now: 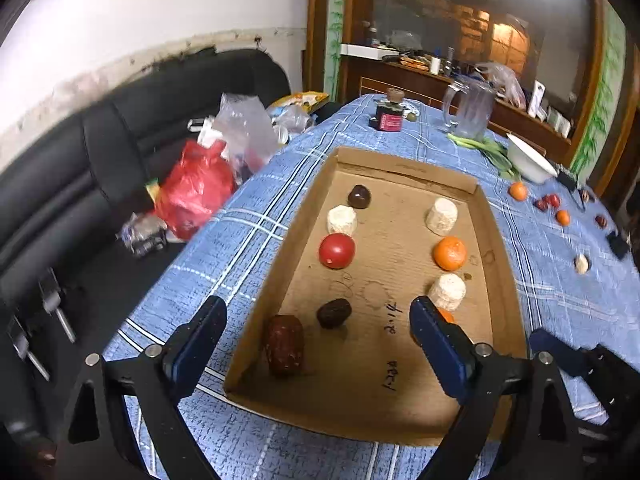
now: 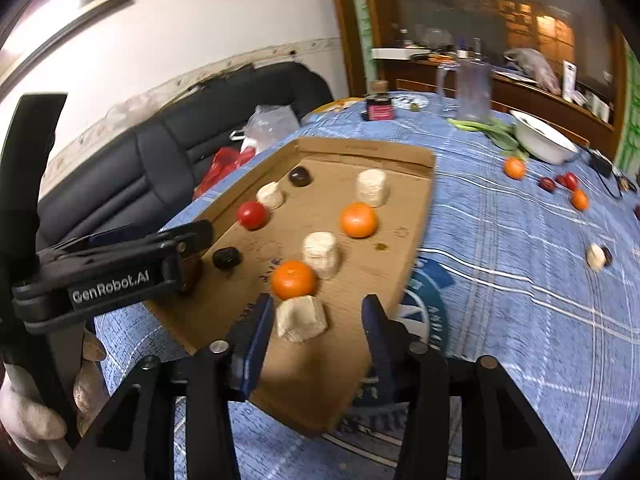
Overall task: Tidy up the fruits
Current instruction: 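Carry the date and cake into the cardboard box and open both grippers, then withdraw both grippers from the box back toward the fruit row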
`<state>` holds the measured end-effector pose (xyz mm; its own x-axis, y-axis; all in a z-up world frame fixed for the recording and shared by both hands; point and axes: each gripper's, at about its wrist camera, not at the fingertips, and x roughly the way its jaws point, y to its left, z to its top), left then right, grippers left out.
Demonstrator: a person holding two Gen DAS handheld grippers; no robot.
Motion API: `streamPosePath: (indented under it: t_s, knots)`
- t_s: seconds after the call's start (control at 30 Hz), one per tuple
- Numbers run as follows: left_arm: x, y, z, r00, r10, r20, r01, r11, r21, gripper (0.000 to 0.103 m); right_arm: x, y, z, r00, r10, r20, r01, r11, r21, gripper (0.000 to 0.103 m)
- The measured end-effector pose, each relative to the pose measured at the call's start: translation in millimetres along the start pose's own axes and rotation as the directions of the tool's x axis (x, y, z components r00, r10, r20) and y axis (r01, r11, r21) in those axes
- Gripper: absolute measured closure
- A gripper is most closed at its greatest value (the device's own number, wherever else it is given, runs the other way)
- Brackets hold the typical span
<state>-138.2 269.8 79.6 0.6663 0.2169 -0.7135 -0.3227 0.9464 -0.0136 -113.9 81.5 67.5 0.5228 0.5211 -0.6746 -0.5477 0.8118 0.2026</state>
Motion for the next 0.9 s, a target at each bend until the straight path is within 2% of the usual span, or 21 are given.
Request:
streamPosePath:
  t_s: [0.07,0.23,0.47,0.9]
  knots:
    - [-7.8,-11.1,-2.5,1.0,-0.01,0.017,0.009,0.999,0.039,0.011,-7.8,-10.9,-3.0,1.0,-0.001,0.015,0.0,0.999,0.049,0.048]
    - [-23.8,-40.3,-5.9,0.997,0.056,0.061,-0.064,0.99,0.125,0.011,-22.6,-34.4,-10.0,0.999,-0.022,0.041,0.016,0.991,0.13,0.048]
    - [-44.0,-73.8,-10.6,0.988,0.082,0.133,-0.11,0.969,0.22,0.011,-33.6,-62.2,-19.7,0.999,-0.031,0.044,0.021,0.975,0.22,0.048]
    - [-50.2,-93.6,-13.0,0.987,0.081,0.137,-0.114,0.961,0.251,0.011,-43.5,-78.0,-27.6,0.998,-0.035,0.055,0.02,0.965,0.26,0.048]
